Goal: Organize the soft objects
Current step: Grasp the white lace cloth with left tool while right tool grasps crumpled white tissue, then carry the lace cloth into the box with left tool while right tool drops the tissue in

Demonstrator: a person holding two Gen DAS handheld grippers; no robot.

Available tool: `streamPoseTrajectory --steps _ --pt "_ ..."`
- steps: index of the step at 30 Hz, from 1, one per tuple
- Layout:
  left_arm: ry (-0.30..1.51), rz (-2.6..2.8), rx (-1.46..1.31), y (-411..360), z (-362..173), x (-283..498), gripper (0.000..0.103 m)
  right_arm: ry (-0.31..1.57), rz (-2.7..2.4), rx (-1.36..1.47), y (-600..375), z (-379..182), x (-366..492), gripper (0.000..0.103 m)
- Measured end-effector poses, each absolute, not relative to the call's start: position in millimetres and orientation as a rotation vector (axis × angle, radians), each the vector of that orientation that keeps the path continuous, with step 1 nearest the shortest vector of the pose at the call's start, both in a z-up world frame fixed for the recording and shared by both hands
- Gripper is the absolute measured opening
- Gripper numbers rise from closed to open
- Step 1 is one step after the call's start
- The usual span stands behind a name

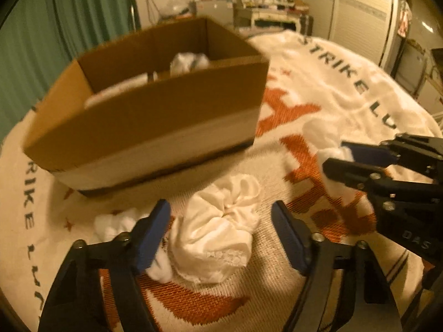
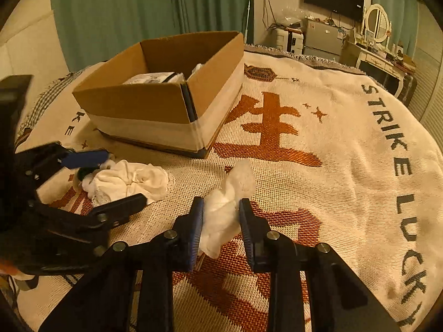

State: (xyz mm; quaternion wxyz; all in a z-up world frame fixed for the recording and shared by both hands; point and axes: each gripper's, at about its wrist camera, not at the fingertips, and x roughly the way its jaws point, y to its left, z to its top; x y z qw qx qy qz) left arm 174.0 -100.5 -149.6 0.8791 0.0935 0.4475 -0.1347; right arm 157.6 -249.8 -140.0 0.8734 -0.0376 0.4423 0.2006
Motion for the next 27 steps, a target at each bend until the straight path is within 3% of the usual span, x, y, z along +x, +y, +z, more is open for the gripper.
streamPoseTrajectory --steps 5,9,14,27 --pt "0.963 -0.268 0.218 -101.4 -164.0 182.2 0.059 0.937 0.43 -0.08 -247.8 -150.5 159.6 0.026" --pt "0.964 -0.282 0.207 -100.9 -162.7 180.4 0.04 0.945 0.431 -0.082 -248.2 -154.8 160.0 0.026" --pt "0.942 -0.275 0.255 -106.3 -153.4 170.7 0.029 0.942 0.433 -0.071 -249.1 -149.6 158.0 0.026" --pt "0.825 -0.281 0.189 -85.8 -69.6 128.0 0.028 0.791 0.414 -0.106 -245.4 -64.4 118.3 0.026"
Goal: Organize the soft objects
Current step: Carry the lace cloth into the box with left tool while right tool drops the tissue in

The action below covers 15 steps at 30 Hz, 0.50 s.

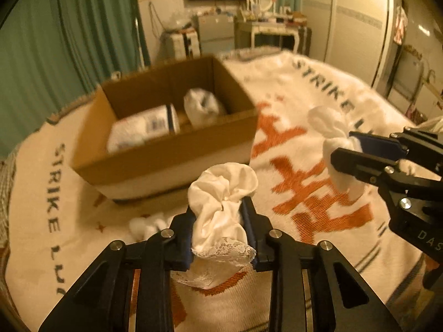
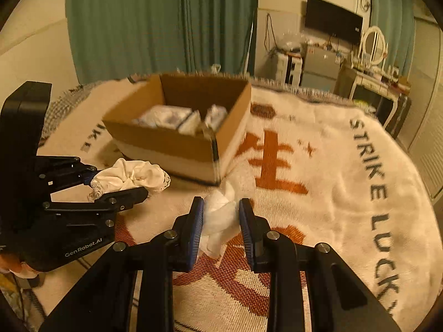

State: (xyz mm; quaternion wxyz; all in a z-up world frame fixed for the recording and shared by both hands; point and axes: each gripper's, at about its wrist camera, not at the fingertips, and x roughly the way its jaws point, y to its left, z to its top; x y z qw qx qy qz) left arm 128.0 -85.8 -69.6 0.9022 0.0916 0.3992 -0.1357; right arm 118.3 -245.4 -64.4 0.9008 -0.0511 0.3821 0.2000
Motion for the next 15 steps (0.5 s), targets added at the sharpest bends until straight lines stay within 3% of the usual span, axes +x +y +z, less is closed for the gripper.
streamPoseTrajectory --steps 15 --pt "0.587 -0.26 0.102 -38.7 49.7 105.5 0.028 0.574 0.432 -0.142 -217.4 56.3 90.0 0.026"
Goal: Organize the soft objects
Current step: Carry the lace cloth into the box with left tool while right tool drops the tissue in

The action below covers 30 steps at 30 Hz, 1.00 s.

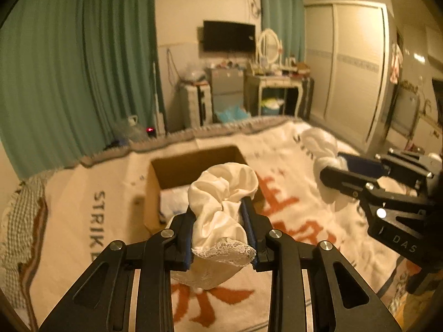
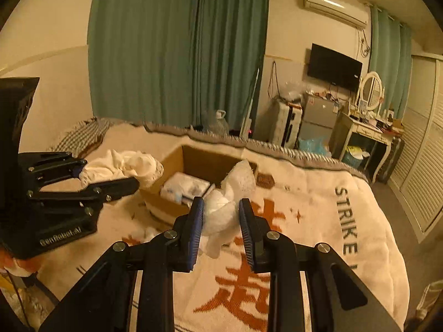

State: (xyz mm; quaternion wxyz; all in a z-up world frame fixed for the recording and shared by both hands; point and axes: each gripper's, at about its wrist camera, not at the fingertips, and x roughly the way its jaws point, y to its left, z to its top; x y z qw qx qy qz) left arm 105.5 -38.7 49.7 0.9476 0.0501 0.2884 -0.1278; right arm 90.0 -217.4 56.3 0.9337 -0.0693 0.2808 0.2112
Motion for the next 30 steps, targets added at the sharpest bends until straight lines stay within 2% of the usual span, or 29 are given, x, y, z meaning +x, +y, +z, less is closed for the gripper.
streamPoseTrajectory --steps 6,12,24,26,28,30 --pt "0.544 -0.208 0.048 -6.5 64.4 151.1 0.028 0.556 0.474 -0.135 -193.3 72.3 131.0 0.026" --pt "0.56 -0.184 0.025 9.2 45.1 209.9 0.028 0.581 0.504 -0.095 -167.3 62.0 198.6 0.026" --pt "0.664 -0.165 0.06 1.8 -41.4 277.3 0.028 0.731 0.473 -0.056 -147.0 -34.1 298.0 0.026" --pt "0.677 -0.158 0.072 0.8 -49.7 279.0 0.032 0.745 0.462 -0.049 -150.8 -46.2 304.3 0.03" --pt "0.697 -0.129 0.092 -2.2 -52.1 280.0 0.032 0.76 0.447 -0.042 -152.4 -53.6 307.7 0.046" --pt "0.729 -0.106 0.116 -4.2 -54.1 281.6 0.033 0.76 0.435 -0.028 -160.2 -56.3 306.9 0.056"
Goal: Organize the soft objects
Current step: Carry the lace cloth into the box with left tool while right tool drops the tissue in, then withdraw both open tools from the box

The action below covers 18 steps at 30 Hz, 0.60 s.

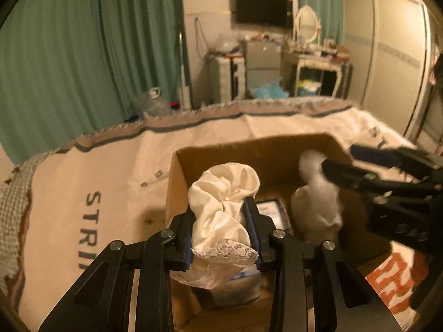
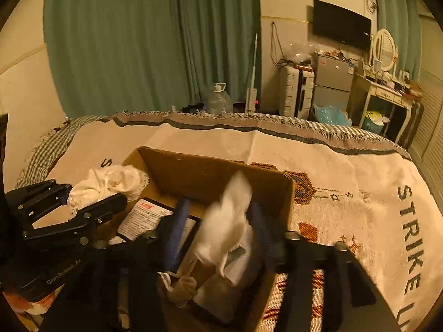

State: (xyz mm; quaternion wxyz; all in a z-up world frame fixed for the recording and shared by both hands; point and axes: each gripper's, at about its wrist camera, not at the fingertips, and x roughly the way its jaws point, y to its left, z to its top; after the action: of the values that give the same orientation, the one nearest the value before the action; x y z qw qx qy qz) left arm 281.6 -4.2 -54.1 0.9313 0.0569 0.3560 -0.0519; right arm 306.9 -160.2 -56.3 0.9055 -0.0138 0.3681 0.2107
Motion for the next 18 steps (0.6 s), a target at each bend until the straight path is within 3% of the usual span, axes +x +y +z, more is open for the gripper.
streamPoseTrajectory --steps 6,10,11,12,14,18 --pt "0.739 -0.084 0.109 -5.4 -30.0 266.2 0.042 0.729 0.408 -0.012 -183.2 -28.0 286.1 0.061" --pt "0.662 -0.079 0.123 -7.0 8.1 235.5 0.043 0.678 0.39 -0.025 -195.6 13.2 257.7 0.062" --pt "0.641 -0.078 0.122 -7.4 19.2 226.6 0.048 0.663 0.385 -0.03 -198.6 25.2 248.7 0.063" --pt "0.617 -0.079 0.12 -7.7 31.5 216.6 0.063 0.646 0.378 -0.033 -202.1 38.6 237.9 0.064" --pt "0.558 -0.07 0.109 -7.0 53.3 196.7 0.075 0.617 0.367 -0.033 -209.5 62.3 216.9 0.066" --pt "0.462 -0.078 0.092 -2.1 98.0 152.6 0.076 0.58 0.359 -0.054 -216.9 99.5 176.5 0.069"
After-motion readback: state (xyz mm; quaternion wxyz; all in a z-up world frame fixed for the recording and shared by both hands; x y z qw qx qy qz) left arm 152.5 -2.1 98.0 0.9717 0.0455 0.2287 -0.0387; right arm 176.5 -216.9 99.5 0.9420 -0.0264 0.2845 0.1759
